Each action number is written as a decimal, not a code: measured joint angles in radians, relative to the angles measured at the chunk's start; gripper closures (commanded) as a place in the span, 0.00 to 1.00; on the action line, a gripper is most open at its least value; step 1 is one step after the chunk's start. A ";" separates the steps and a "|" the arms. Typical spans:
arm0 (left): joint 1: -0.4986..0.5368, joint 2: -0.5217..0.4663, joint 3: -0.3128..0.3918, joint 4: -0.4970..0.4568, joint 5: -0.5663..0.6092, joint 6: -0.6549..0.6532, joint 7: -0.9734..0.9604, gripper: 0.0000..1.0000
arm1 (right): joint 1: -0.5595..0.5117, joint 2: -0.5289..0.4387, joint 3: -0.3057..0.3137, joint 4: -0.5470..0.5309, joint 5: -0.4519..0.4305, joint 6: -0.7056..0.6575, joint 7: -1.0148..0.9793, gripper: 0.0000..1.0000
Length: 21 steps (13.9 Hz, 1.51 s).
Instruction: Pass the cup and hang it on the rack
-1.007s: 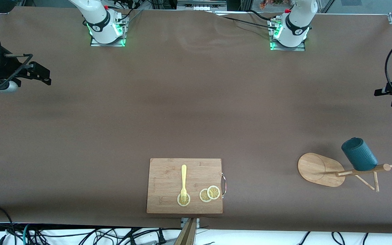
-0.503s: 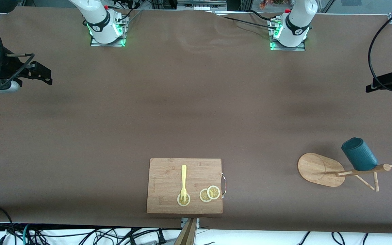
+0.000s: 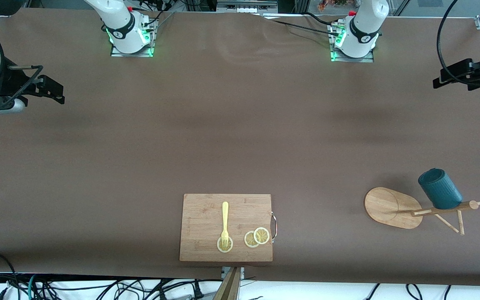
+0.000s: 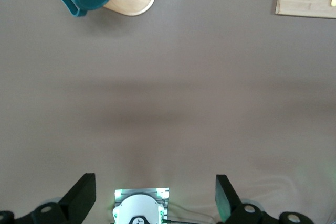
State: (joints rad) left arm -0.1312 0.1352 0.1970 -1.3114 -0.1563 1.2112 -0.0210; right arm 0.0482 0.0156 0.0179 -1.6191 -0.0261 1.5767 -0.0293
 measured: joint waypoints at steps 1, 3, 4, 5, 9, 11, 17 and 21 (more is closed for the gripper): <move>0.001 0.002 -0.005 -0.012 0.021 0.001 0.000 0.00 | 0.000 0.000 0.000 0.000 0.000 0.000 0.000 0.00; 0.004 0.002 -0.020 -0.023 0.046 0.003 0.000 0.00 | 0.000 0.000 0.000 0.000 0.000 0.000 0.000 0.00; 0.007 0.002 -0.025 -0.023 0.047 0.003 -0.001 0.00 | 0.000 0.000 0.000 0.000 0.000 0.000 0.000 0.00; 0.010 0.002 -0.028 -0.023 0.047 0.004 0.000 0.00 | 0.000 0.000 0.000 0.000 0.000 0.000 0.000 0.00; 0.027 0.002 -0.030 -0.023 0.047 0.006 0.011 0.00 | 0.000 0.000 0.000 0.000 0.000 0.000 0.000 0.00; 0.028 0.001 -0.031 -0.023 0.047 0.019 0.025 0.00 | 0.000 0.000 0.000 0.000 0.000 0.000 0.000 0.00; 0.024 -0.007 -0.062 -0.025 0.047 0.068 0.087 0.00 | 0.000 0.000 0.000 0.000 0.000 0.000 0.000 0.00; 0.025 -0.010 -0.067 -0.026 0.047 0.068 0.087 0.00 | 0.000 0.000 0.000 0.000 0.000 0.000 0.000 0.00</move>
State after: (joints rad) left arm -0.1061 0.1249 0.1299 -1.3370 -0.1097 1.2795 0.0661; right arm 0.0482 0.0156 0.0179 -1.6191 -0.0261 1.5770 -0.0293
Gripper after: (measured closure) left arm 0.000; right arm 0.000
